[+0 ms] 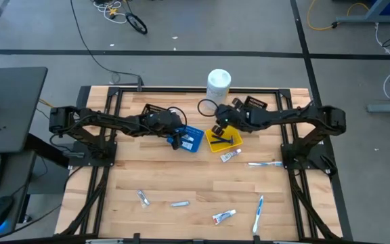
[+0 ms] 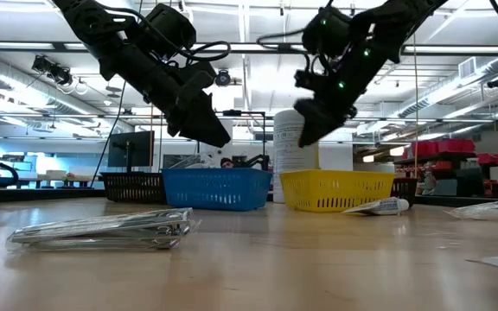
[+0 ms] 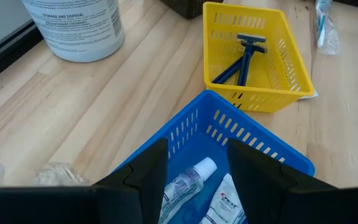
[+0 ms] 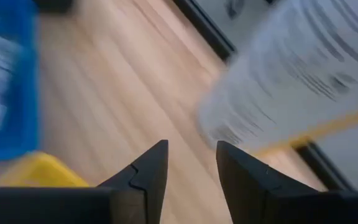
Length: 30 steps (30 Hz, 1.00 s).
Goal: Pick & Place Travel size toiletries
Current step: Put the blue toothbrush into the left black bin
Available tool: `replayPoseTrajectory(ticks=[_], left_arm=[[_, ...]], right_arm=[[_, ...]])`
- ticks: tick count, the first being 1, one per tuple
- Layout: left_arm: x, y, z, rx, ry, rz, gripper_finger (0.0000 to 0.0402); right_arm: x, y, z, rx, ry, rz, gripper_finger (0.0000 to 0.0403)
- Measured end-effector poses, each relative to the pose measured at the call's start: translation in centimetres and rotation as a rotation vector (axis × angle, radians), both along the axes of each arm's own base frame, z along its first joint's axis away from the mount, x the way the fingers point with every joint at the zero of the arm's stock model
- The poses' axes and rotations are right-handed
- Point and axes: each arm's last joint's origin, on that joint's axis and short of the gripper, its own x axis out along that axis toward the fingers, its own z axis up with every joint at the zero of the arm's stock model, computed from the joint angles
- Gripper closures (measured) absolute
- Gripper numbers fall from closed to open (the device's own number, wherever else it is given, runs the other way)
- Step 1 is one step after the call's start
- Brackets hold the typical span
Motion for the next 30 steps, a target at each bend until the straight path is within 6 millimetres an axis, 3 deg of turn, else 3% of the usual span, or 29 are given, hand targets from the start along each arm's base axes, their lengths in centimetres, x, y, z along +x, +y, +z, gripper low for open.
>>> replayPoseTrajectory(ticks=[8, 20, 30], left_arm=[[0.0, 0.0, 0.0, 0.025, 0.009, -0.017, 0.0226], [0.2, -0.9, 0.0, 0.046, 0.015, -0.063, 0.0226], [0.4, -2.9, 0.0, 0.071, 0.021, -0.149, 0.0226]], right_arm=[[1.7, 3.3, 0.7, 0.076, -0.203, 0.175, 0.0257], [1.3, 8.6, -1.4, 0.131, -0.317, 0.394, 0.0257], [-0.4, 9.3, -3.8, 0.155, -0.403, 0.395, 0.0257]])
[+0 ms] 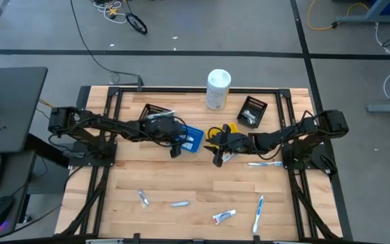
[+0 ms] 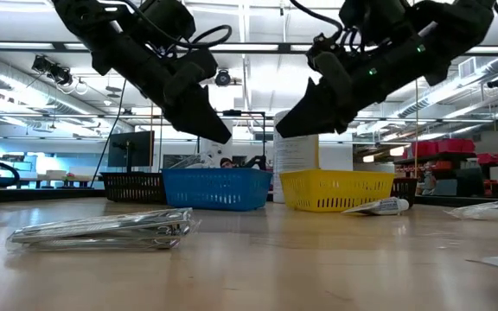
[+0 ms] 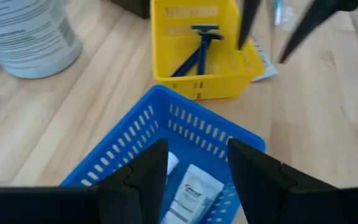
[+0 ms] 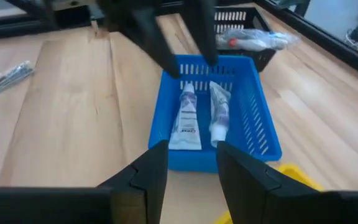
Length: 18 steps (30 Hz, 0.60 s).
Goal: Pick & Place Travel size toiletries
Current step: Put the blue toothbrush into the left black bin
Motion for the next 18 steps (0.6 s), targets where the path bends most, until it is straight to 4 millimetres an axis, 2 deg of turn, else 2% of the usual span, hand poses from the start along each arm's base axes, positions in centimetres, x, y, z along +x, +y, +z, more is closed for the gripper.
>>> replayPoseTrajectory(ticks=[6, 18], left_arm=[[0.06, -0.67, 0.00, 0.007, 0.002, -0.028, 0.0226], [0.07, -0.81, 0.00, 0.050, 0.011, -0.062, 0.0226]], right_arm=[[-0.54, -0.11, -0.74, 0.031, 0.012, -0.019, 0.0257], [-0.56, -0.13, -0.75, 0.031, 0.011, -0.020, 0.0257]])
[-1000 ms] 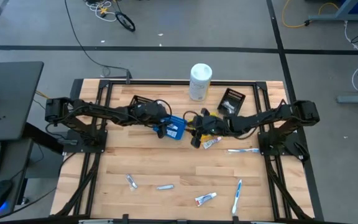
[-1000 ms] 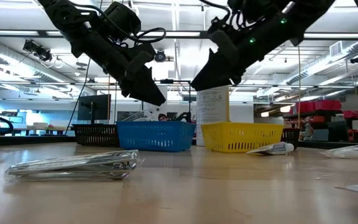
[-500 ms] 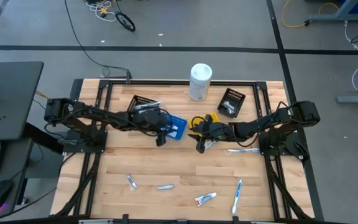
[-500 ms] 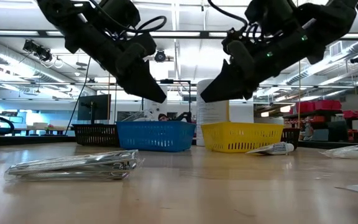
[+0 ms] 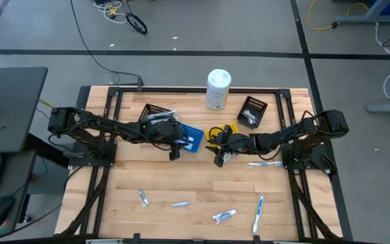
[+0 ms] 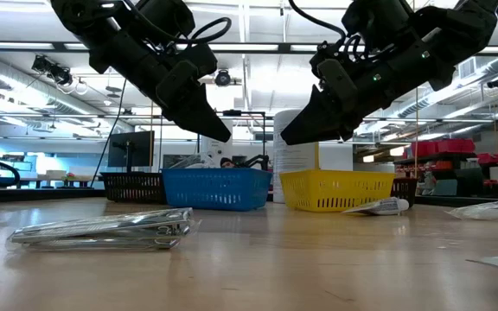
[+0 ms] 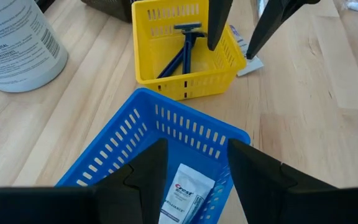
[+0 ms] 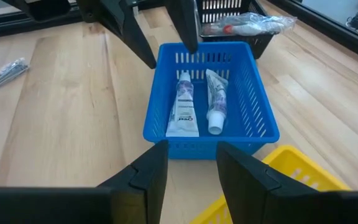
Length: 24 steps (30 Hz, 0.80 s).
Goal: Pick & Place Travel size toiletries
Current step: Put the blue toothbrush into the left black bin
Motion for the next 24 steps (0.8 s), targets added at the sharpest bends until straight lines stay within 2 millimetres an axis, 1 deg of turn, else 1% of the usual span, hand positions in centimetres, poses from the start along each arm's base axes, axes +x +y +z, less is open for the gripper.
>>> replayPoseTrajectory(ticks=[4, 9, 14, 16, 20, 24], left_arm=[[0.0, -0.1, 0.0, -0.011, -0.002, 0.004, 0.0226], [0.0, -0.3, 0.0, -0.030, -0.006, 0.009, 0.0226], [0.0, -0.8, 0.0, -0.037, -0.007, -0.002, 0.0226], [0.1, -0.9, 0.0, -0.039, -0.008, -0.006, 0.0226], [0.1, -1.1, 0.0, -0.040, -0.007, -0.011, 0.0226], [0.1, -1.1, 0.0, -0.034, -0.006, -0.015, 0.0226]], right_arm=[[0.0, -0.3, 0.0, -0.009, 0.000, -0.019, 0.0257], [0.0, -1.0, 0.0, -0.040, -0.001, -0.093, 0.0257], [0.0, -1.4, 0.0, -0.031, -0.001, -0.092, 0.0257], [0.0, -1.3, 0.0, -0.010, -0.001, -0.044, 0.0257], [0.2, -0.8, 0.1, 0.021, -0.005, 0.116, 0.0257], [0.0, 0.1, -0.2, 0.082, 0.031, 0.269, 0.0257]])
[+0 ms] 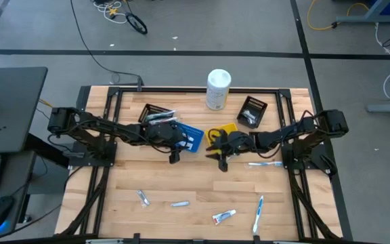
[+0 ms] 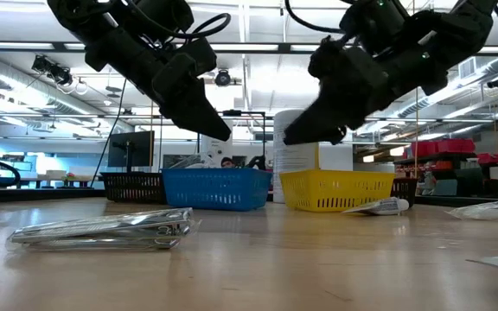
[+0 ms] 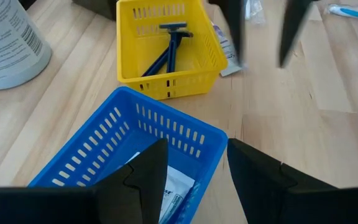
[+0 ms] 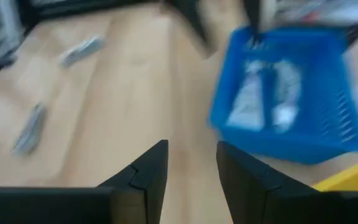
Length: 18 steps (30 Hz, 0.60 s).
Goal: Pick & Place Travel size toiletries
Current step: Put the blue toothbrush into the left black bin
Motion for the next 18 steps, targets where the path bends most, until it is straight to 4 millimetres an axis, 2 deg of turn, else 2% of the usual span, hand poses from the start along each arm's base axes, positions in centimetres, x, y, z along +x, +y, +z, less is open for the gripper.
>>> replayPoseTrajectory(ticks=[4, 6, 9, 14, 18], left_arm=[[0.0, 0.0, 0.0, 0.020, 0.003, -0.012, 0.0226], [0.0, 0.0, 0.0, 0.026, 0.002, -0.017, 0.0226], [0.1, 0.0, 0.1, 0.049, -0.008, -0.031, 0.0226], [0.3, 0.0, 0.4, 0.072, -0.039, -0.044, 0.0226], [0.4, 0.0, 0.6, 0.075, -0.066, -0.044, 0.0226]], right_arm=[[-1.4, 1.0, -1.3, 0.072, 0.216, -0.012, 0.0257], [-2.4, 1.6, -1.1, 0.087, 0.334, -0.049, 0.0257], [-3.7, 2.4, 0.6, 0.103, 0.457, -0.059, 0.0257], [-6.3, 3.3, 4.7, 0.072, 0.605, -0.032, 0.0257], [-9.1, 3.0, 5.9, 0.001, 0.752, -0.103, 0.0257]])
